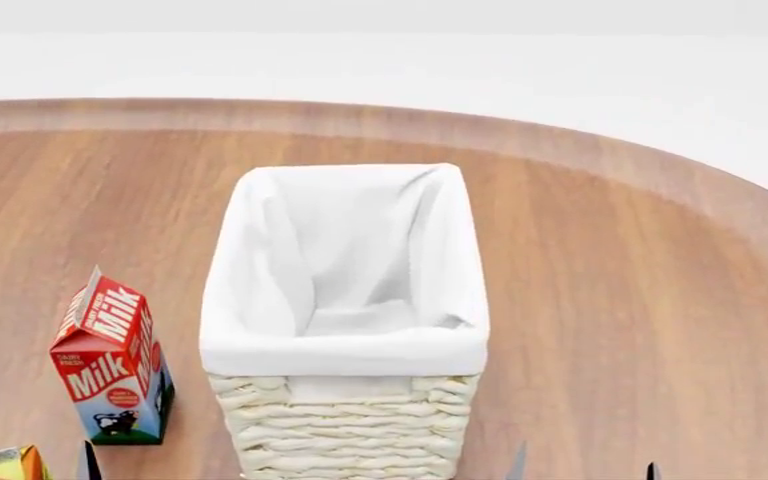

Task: Pick up the alphabet soup, and put it in the basket.

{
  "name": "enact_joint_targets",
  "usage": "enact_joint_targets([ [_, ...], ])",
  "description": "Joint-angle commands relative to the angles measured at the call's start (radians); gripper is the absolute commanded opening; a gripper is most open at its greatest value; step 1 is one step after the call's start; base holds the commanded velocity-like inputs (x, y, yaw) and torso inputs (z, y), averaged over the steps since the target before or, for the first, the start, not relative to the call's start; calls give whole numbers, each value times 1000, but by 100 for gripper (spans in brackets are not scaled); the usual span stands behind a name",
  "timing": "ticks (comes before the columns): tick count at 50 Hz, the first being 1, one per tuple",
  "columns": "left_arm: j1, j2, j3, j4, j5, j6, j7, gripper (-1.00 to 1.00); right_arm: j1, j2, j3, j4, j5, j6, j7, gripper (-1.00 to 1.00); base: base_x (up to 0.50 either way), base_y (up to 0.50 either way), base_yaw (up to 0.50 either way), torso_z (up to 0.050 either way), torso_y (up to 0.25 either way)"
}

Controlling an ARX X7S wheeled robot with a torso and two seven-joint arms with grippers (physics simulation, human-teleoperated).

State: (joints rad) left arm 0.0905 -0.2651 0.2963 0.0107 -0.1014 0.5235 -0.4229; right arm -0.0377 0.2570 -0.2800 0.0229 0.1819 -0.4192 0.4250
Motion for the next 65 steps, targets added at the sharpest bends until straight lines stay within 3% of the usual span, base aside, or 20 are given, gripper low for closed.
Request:
enact_joint_targets([
  [1,2,-4,3,5,-1,-2,-5,100,5,3,0,9,9,-8,0,100,0,0,0,0,0],
  [17,0,-8,6,8,-2,-4,-12,100,-4,53,-19,-31,52,21,-50,100,0,0,0,0,0],
  [38,-2,-15,9,9,-7,-12,-20,100,17,209,-193,-66,250,96,-435,100,0,0,0,0,0],
  [65,-5,-20,17,6,-9,-7,-27,100,13,282,-331,-100,219,116,-628,100,0,0,0,0,0],
])
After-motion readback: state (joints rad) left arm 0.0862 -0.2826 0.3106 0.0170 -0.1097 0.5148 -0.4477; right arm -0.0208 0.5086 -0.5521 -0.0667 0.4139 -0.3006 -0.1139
